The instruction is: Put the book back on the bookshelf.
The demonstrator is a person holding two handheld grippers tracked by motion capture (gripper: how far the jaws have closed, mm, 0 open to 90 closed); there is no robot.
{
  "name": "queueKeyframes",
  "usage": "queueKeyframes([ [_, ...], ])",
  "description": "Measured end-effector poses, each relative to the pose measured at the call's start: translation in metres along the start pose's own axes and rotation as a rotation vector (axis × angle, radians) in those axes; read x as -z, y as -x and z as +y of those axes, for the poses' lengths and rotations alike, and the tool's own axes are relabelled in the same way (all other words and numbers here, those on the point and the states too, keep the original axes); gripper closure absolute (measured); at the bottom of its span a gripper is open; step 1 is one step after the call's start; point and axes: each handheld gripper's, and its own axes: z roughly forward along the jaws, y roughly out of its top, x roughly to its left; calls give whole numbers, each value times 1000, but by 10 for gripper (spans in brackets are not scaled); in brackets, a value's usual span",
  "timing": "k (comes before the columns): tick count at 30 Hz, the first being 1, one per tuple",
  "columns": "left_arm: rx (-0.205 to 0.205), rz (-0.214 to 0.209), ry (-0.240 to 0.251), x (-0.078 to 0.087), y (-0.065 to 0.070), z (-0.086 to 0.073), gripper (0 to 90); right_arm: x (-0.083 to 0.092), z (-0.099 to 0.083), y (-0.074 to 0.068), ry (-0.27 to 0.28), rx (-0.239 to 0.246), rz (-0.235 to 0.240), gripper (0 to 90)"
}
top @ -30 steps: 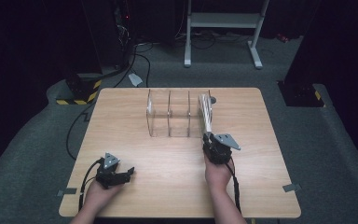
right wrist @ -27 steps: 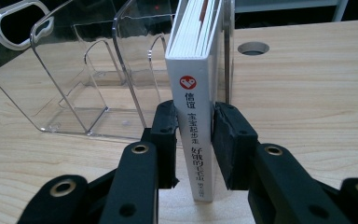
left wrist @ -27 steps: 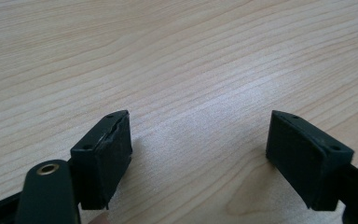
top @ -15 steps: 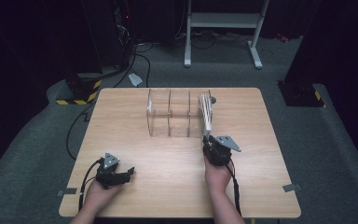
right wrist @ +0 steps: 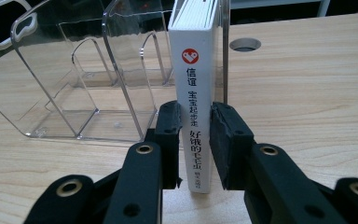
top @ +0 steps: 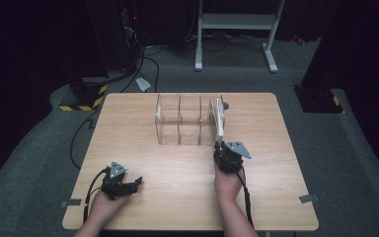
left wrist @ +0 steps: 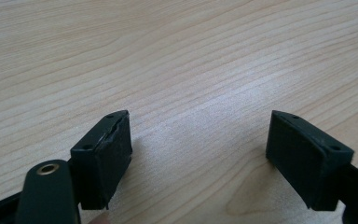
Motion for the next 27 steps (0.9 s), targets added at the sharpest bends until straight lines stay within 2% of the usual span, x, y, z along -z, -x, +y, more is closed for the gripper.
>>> queueKeyframes([
  [27,0,0,0,0,0,0,223,-5,3,-2,8,29,-16,730],
])
